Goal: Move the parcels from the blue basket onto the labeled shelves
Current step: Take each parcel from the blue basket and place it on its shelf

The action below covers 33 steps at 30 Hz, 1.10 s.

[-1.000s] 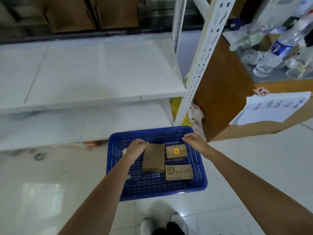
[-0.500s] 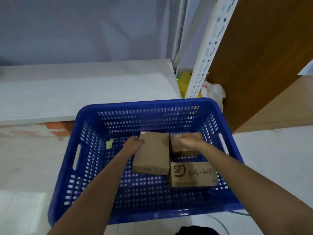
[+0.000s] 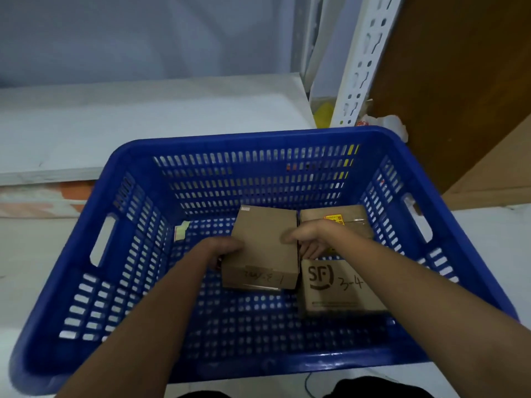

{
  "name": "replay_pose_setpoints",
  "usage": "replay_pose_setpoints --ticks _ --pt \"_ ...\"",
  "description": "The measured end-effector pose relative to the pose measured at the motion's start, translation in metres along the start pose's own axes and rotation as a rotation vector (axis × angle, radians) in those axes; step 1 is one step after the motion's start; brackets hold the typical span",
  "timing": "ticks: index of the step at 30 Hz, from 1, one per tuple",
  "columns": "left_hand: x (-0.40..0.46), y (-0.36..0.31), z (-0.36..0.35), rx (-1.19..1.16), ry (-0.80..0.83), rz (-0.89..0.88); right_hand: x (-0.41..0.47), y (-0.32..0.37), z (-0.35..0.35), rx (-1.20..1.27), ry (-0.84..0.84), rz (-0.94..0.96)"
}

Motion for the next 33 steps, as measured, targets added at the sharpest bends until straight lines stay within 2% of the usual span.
replay_pose_setpoints --ticks 5,9,16,21,24,29,33 --pt "-0.008 -0.004 0.009 -0.067 -0.091 -0.049 -0.002 0.002 -0.001 0.072 -0.060 0.053" --pt "-0.017 -0.008 0.026 -0.223 -0.035 -0.053 -0.014 0.013 0.005 0.092 -0.101 0.116" --pt "-0.097 -0.026 0.062 -0.211 -0.052 -0.077 -0.083 0.042 0.014 0.096 -0.097 0.147" --pt "-0.209 -0.070 0.096 0.002 -0.202 -0.190 -0.182 0.085 0.042 0.021 -0.054 0.162" --pt "-0.289 -0.108 0.116 0.171 -0.212 -0.244 -0.254 0.115 0.067 -0.031 -0.058 0.218" --pt "-0.446 -0.178 0.156 0.462 -0.207 -0.379 -0.393 0.169 0.118 -0.201 -0.186 0.417" --pt "-0.581 -0.246 0.176 0.730 -0.216 -0.519 -0.523 0.233 0.151 -0.421 -0.181 0.586"
Point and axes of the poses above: each hand's wrist, its own x-axis towards the middle knuckle, its own z-axis out of the back of the hand, y = z × x, the point moved 3 cm from there along x, towards the middle knuckle, and after that the axes turned 7 degrees about x, right-handed, at the moved point
